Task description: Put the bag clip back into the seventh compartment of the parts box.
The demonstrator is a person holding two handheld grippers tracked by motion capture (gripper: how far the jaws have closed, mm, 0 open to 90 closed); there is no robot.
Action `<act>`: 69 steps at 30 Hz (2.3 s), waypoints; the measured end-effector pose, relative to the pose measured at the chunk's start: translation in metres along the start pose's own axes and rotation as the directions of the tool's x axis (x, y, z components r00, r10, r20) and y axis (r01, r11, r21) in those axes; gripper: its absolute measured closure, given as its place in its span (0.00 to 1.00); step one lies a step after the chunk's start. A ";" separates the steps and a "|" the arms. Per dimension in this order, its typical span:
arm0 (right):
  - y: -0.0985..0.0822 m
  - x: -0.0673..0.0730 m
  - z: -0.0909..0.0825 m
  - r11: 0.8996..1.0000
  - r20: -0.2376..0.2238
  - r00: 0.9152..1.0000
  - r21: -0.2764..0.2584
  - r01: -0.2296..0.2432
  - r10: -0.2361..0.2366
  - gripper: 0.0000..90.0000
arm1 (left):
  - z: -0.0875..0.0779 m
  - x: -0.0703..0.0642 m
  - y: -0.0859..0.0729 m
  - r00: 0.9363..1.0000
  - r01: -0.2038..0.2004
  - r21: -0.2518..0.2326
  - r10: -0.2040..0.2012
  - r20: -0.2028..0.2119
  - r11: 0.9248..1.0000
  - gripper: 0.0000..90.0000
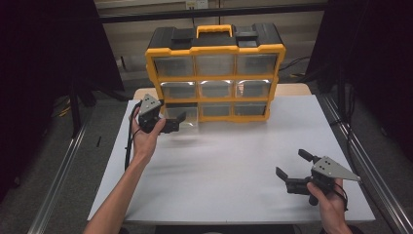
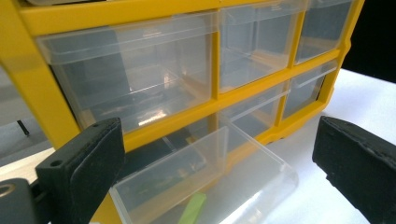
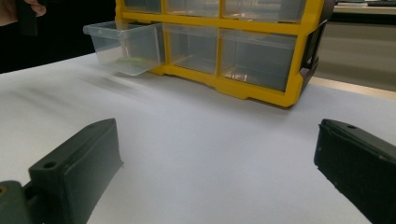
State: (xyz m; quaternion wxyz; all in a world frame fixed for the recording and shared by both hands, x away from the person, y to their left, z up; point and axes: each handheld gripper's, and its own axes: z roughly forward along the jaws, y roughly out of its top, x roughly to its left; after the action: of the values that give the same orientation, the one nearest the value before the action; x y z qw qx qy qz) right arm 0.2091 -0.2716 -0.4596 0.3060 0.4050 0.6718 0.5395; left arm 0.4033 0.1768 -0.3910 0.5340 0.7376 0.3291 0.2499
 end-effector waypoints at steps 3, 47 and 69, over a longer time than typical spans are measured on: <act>0.000 0.000 0.000 1.000 0.000 1.000 0.000 0.002 -0.002 0.00 | -0.004 -0.002 -0.007 1.000 -0.005 -0.002 0.005 -0.015 1.000 0.03; 0.001 0.000 0.001 1.000 0.009 1.000 0.000 0.000 0.000 0.00 | -0.087 -0.039 -0.081 0.996 0.072 -0.019 -0.073 -0.044 0.997 0.04; 0.000 -0.001 0.001 1.000 0.015 1.000 0.007 -0.004 0.004 0.00 | -0.136 -0.035 -0.105 0.993 0.091 -0.022 -0.092 -0.080 0.996 0.04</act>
State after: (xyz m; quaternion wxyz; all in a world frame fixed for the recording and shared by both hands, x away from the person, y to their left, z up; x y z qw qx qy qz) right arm 0.2106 -0.2715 -0.4599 0.3086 0.4116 0.6704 0.5347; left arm 0.2590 0.2580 -0.4503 0.5380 0.7061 0.3815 0.2577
